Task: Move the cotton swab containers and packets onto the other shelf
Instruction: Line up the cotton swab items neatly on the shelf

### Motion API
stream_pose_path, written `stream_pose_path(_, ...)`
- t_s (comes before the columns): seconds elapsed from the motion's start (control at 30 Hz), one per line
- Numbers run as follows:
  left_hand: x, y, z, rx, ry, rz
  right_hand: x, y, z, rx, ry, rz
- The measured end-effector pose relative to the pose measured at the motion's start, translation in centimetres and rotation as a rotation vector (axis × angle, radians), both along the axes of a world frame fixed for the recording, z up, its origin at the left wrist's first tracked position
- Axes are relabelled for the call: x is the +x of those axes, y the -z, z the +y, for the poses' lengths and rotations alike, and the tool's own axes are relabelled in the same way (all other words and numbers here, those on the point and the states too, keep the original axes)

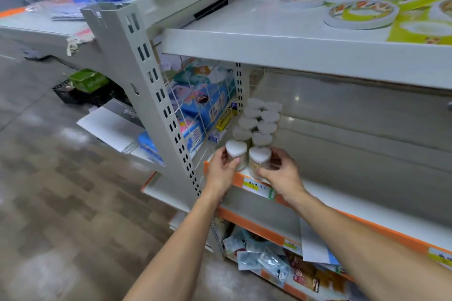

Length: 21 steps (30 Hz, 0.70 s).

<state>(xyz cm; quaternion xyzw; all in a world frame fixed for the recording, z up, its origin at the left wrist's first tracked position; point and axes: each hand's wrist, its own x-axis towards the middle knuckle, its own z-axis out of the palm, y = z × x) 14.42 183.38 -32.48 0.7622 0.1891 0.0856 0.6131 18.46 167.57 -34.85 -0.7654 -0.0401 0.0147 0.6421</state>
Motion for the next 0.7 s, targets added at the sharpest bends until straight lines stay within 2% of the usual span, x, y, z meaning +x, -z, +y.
stream_pose_path(0.17, 0.4, 0.3, 0.7, -0.008, 0.069, 0.02, -0.3, 0.6, 1.0, 0.04, 0.083, 0.022)
stream_pose_path(0.7, 2.0, 1.1, 2.3, 0.062, 0.201, 0.025, -1.1, 0.1, 3.3, -0.065, 0.263, 0.025)
